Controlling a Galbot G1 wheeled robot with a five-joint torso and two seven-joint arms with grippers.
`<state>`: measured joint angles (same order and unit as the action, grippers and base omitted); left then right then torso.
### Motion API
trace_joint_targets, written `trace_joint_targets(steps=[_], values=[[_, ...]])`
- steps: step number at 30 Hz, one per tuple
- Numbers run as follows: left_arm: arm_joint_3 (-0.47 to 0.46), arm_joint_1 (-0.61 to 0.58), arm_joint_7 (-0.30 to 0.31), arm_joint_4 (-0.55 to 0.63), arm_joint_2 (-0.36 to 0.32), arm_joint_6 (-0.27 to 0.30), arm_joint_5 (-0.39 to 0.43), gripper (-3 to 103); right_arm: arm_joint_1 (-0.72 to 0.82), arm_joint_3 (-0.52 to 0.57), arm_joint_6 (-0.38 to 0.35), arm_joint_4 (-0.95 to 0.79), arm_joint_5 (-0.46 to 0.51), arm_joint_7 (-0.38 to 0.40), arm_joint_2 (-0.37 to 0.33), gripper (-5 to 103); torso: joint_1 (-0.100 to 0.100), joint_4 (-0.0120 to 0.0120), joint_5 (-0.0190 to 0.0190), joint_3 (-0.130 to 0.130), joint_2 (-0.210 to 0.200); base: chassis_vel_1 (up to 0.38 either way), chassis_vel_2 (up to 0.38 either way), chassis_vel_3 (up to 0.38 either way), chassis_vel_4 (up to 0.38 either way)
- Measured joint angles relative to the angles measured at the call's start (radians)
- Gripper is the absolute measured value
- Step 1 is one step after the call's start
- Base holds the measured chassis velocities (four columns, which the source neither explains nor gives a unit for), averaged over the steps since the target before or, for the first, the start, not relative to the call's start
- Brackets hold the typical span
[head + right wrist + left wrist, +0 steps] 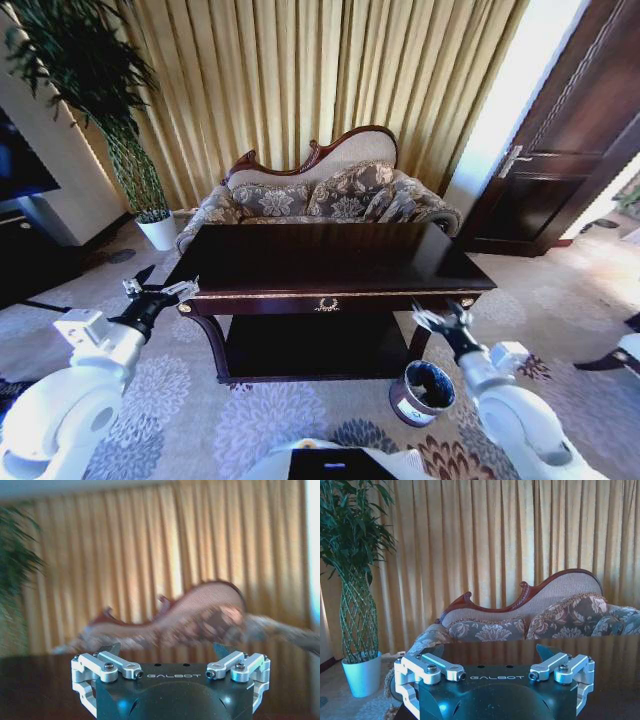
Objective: Move to the front of the table and place the trash on the table into the trash bin.
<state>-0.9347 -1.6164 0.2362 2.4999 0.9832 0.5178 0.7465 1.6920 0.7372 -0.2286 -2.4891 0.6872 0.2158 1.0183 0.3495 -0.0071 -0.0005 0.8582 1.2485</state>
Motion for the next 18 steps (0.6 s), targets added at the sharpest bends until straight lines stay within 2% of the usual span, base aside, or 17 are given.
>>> trace_joint_targets(steps=[4,11,18], values=[[0.0,-0.001,0.001,0.0,0.001,0.0,0.0,100,-0.001,0.008,-0.025,-0.031,0.019,0.009,-0.017,100,0.0,-0.0004,0.0004,0.0,0.0,0.0,0.0,0.0,0.0],[0.002,0.003,0.004,0.0,0.013,0.0,0.0,100,0.018,0.027,-0.034,-0.018,-0.054,0.014,-0.001,100,0.0,-0.0005,0.0003,0.0,0.0,0.0,0.0,0.0,0.0],[0.002,0.003,0.004,0.0,0.012,0.0,-0.001,100,0.013,0.022,-0.04,-0.003,-0.062,0.015,0.0,100,0.0,-0.0004,0.0003,0.0,0.0,0.006,-0.009,-0.007,0.006]])
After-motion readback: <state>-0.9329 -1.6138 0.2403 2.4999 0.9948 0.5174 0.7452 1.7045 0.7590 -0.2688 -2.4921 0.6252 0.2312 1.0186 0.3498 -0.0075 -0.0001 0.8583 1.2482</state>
